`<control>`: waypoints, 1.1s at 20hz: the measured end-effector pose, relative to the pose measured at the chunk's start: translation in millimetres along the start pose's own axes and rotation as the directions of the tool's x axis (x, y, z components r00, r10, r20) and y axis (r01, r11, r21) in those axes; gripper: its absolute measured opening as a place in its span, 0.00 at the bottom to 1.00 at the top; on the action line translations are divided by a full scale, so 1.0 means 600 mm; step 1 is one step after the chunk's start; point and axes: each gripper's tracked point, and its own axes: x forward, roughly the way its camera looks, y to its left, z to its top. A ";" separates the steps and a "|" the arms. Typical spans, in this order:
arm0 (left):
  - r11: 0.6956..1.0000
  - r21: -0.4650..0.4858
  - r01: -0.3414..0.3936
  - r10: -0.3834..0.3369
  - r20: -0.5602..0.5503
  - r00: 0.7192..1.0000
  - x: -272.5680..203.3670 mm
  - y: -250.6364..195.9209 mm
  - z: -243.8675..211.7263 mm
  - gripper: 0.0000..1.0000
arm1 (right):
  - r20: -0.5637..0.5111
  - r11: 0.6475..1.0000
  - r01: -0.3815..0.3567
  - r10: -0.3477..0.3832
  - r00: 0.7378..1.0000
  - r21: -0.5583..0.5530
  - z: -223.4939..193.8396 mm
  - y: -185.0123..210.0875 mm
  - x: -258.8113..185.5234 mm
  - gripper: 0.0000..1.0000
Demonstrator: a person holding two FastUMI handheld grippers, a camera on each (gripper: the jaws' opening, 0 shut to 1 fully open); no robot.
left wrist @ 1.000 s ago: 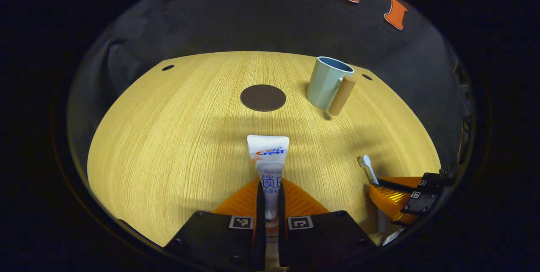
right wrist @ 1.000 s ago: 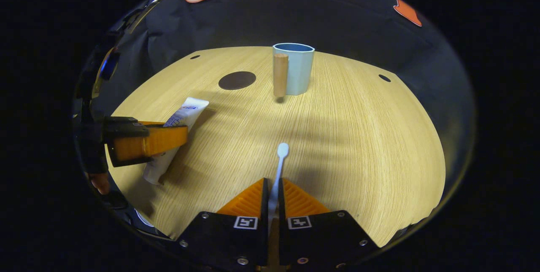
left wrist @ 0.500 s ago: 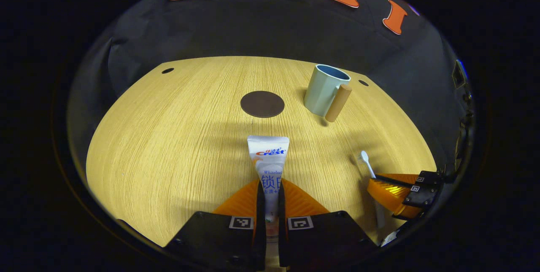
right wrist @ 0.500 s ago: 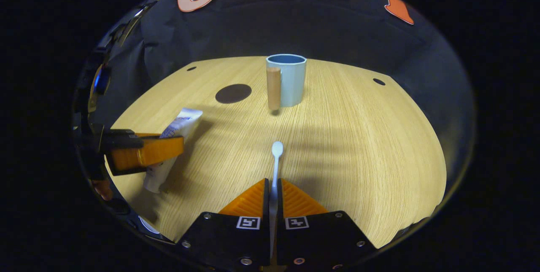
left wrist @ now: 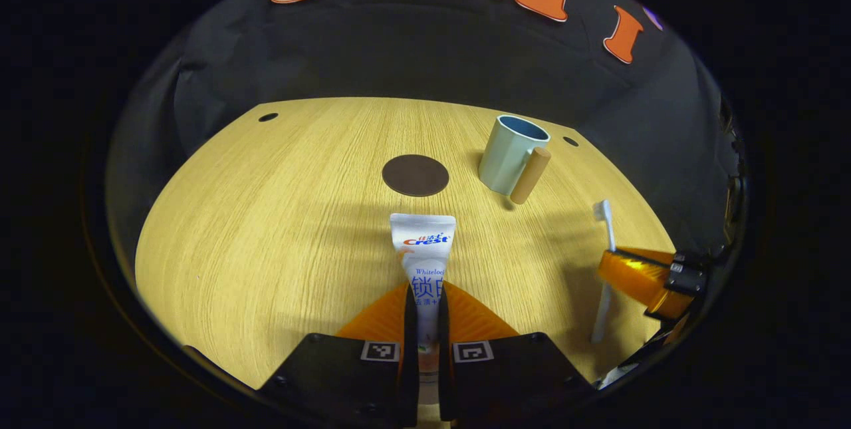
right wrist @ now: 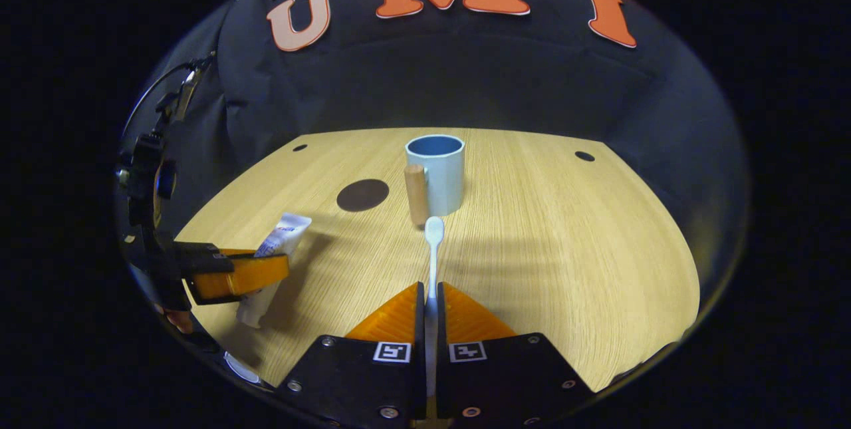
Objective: Put the toothbrush and toothpaste on the desktop into the cup, then pick up the cup and place it on the coaster on the desktop.
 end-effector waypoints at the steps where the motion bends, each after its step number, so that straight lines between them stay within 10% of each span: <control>1: 1.000 0.001 0.000 0.000 0.006 1.000 0.000 -0.010 -0.005 0.15 | 0.024 1.000 0.001 -0.001 1.000 0.001 0.015 -0.003 -0.002 0.07; 22: 0.999 0.017 0.029 -0.029 0.035 0.999 0.079 -0.057 0.000 0.16 | 0.363 0.997 -0.046 0.068 0.929 -0.069 0.235 -0.004 0.007 0.07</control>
